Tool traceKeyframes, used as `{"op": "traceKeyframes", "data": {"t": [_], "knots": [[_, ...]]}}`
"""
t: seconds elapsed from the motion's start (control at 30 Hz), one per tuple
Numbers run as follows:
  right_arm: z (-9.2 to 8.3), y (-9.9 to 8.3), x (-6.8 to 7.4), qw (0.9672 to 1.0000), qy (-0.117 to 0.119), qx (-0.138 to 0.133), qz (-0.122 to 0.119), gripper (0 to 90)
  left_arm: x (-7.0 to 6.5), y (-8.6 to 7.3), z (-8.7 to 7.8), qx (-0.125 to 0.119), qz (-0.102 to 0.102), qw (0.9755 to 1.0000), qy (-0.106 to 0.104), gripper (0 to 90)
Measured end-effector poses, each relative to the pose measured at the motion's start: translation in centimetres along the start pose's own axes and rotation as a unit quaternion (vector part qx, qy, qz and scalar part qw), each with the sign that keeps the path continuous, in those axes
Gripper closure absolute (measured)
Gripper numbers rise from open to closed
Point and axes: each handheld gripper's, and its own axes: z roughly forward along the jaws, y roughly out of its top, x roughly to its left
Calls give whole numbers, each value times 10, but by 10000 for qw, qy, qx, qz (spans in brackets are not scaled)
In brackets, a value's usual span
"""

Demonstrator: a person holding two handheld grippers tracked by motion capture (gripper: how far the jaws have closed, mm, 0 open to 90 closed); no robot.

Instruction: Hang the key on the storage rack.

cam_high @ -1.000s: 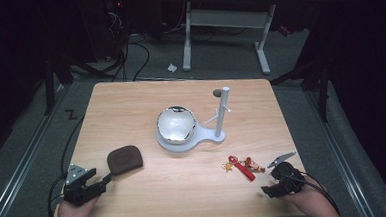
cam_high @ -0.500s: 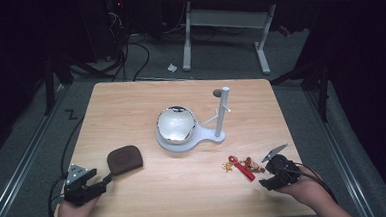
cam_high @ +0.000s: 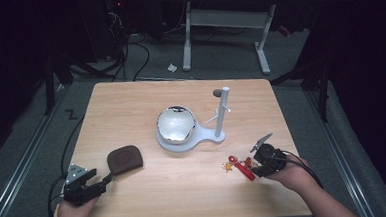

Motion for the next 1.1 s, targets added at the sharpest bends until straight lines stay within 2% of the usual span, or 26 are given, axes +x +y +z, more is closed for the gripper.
{"op": "traceKeyframes", "data": {"t": [0.2, 0.37, 0.5, 0.63, 0.77, 0.93, 1.1], "knots": [[9, 5, 2, 9998, -80, 99, -130, 550, 1, 0, 0, 4, -19, 10000, -8, 352], [16, 7, 6, 9993, -184, 174, -276, 612, 2, 0, -1, -2, -29, 10000, 0, 352], [18, 8, 3, 9998, 30, 155, -154, 636, 2, 0, -1, -2, -39, 10000, 6, 353], [19, 10, -2, 9994, 239, 227, 112, 646, 2, 0, -1, 4, -33, 10000, 6, 353], [19, 12, -3, 9987, 290, 344, 242, 651, 2, 0, -1, 5, -35, 10000, 5, 352], [19, 16, -2, 9988, 216, 428, 68, 652, 1, 0, 0, 12, -25, 10000, 10, 353], [20, 17, -3, 9985, 270, 464, 142, 664, 1, 0, 0, 9, -34, 10000, 2, 354]]}}
